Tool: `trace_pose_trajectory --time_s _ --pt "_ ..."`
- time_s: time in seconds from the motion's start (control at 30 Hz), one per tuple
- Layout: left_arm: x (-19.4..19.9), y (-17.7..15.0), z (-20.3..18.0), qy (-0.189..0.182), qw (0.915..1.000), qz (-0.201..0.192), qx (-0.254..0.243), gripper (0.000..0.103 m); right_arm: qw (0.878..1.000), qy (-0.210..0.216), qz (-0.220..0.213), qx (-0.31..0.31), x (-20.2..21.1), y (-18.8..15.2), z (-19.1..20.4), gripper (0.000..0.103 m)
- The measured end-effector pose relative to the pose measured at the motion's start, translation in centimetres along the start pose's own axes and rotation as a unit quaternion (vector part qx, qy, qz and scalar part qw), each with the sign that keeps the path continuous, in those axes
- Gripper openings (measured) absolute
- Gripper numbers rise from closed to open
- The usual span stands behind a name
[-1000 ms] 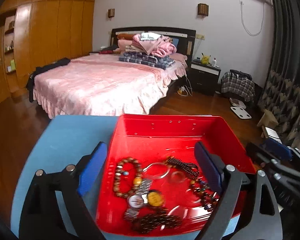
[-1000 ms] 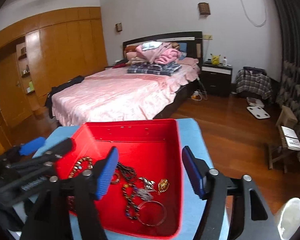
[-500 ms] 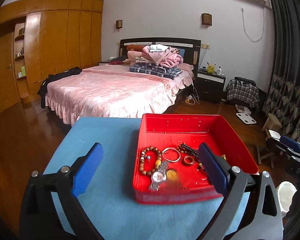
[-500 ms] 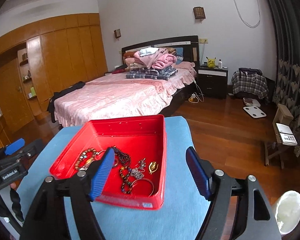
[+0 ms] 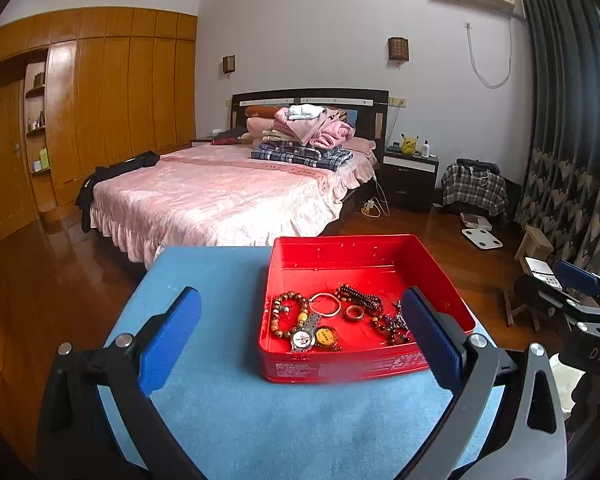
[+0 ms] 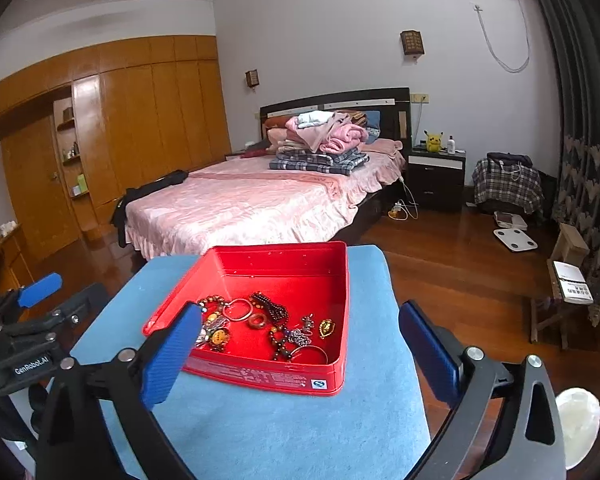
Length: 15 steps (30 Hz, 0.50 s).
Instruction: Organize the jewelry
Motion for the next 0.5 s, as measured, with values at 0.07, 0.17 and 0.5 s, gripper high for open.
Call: trace_pose_trajectory --time_s 0.07,0.17,0.5 --pt "0.5 0.0 0.1 0.0 1.0 -0.004 0.002 0.097 1.0 0.001 -0.002 0.001 0.3 0.1 0.1 0.097" --pt "1.0 0.4 0.2 -0.001 0.9999 -0.011 0.006 0.097 1.0 0.008 -0.004 0.005 0.6 0.4 0.2 0.097" --pt "2.1 1.2 0.4 -0.002 0.9996 -0.029 0.006 0.097 1.0 0.008 -0.019 0.019 1.7 1.2 1.0 0.097"
Point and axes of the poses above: each gripper's, at about its wrist camera, not at the fingertips, and x roughly against the way its jaws point, z to its left, y to its top, the point moved 7 cm from there along -x, roughly the way its jaws point, and after that the axes turned 10 degrees about z, right-handed, at the moved point
